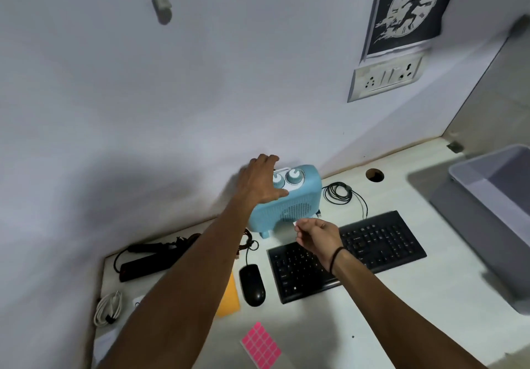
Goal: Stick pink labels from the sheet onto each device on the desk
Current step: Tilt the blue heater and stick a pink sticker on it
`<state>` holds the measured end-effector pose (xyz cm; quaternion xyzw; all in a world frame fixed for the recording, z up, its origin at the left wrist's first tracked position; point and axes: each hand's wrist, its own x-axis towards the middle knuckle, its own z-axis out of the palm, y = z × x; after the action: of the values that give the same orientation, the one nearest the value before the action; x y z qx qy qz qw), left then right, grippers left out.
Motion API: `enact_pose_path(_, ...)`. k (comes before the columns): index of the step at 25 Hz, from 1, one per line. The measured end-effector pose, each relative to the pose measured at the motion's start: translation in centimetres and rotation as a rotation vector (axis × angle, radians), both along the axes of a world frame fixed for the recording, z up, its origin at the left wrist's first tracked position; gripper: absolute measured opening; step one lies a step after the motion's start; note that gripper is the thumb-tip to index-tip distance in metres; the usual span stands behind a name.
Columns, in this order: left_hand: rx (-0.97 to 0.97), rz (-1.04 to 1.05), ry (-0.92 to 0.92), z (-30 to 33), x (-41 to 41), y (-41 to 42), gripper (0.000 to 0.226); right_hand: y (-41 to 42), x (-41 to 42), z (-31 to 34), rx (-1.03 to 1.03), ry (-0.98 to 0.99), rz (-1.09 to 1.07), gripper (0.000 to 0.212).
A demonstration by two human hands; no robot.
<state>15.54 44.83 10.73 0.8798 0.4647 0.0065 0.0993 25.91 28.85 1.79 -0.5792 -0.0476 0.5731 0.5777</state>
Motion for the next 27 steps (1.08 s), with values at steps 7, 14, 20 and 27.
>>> enact_pose_path(7, -0.341, -0.074, 0.352, -0.4, 6.5, 6.0, 0.137, 3.6, 3.2, -1.9, -0.036, 0.062, 0.000, 0.005)
enact_pose_path(14, -0.410, -0.083, 0.531, -3.1, 9.0, 6.6, 0.130, 4.6, 5.2, -4.2, -0.088, 0.144, -0.049, 0.005)
enact_pose_path(20, -0.189, -0.083, 0.356, -3.4, 7.4, 4.6, 0.104, 3.7, 4.6, -4.9, -0.104, 0.192, -0.082, 0.008)
enact_pose_path(27, -0.101, -0.044, 0.289, -4.0, 7.3, 3.0, 0.112, 2.1, 3.6, -4.3, -0.100, 0.208, -0.109, 0.007)
